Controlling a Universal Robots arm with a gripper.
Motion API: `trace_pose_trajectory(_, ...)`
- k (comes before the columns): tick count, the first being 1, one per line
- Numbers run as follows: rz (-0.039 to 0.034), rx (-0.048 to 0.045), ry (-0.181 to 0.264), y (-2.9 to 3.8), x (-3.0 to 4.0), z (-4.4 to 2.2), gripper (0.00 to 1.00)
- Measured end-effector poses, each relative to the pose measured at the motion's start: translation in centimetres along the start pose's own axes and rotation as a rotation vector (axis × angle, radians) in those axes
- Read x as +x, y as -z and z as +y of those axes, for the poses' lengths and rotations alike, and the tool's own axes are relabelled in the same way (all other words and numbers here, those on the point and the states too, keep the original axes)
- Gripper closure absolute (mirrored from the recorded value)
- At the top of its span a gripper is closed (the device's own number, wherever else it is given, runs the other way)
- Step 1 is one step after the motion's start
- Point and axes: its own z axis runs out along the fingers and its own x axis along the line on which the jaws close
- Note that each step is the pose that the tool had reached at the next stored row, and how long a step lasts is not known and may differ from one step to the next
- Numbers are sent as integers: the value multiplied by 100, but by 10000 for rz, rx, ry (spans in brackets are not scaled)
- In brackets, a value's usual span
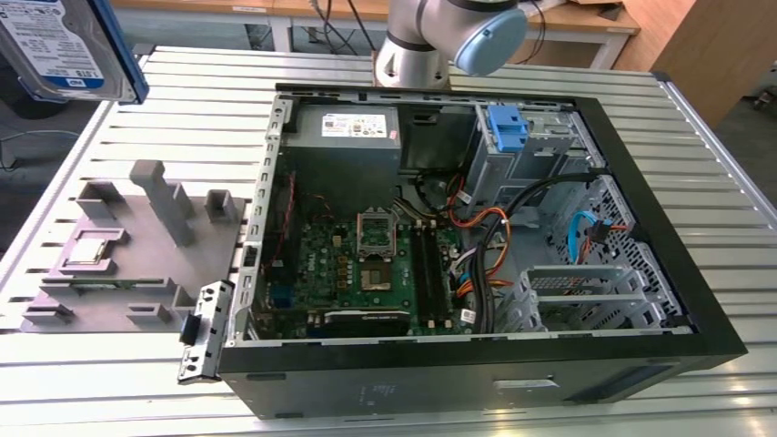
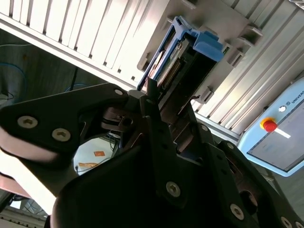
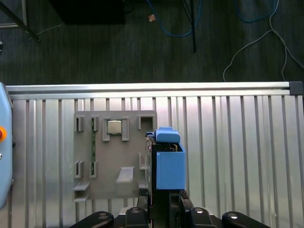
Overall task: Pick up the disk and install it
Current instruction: 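Pick up the disk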
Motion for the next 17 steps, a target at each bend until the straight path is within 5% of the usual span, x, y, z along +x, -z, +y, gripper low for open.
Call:
trace_pose_trajectory(9, -1, 1, 0, 0, -1, -20, 65)
trace_pose_trajectory(17, -1, 1, 0, 4, -5, -118, 65)
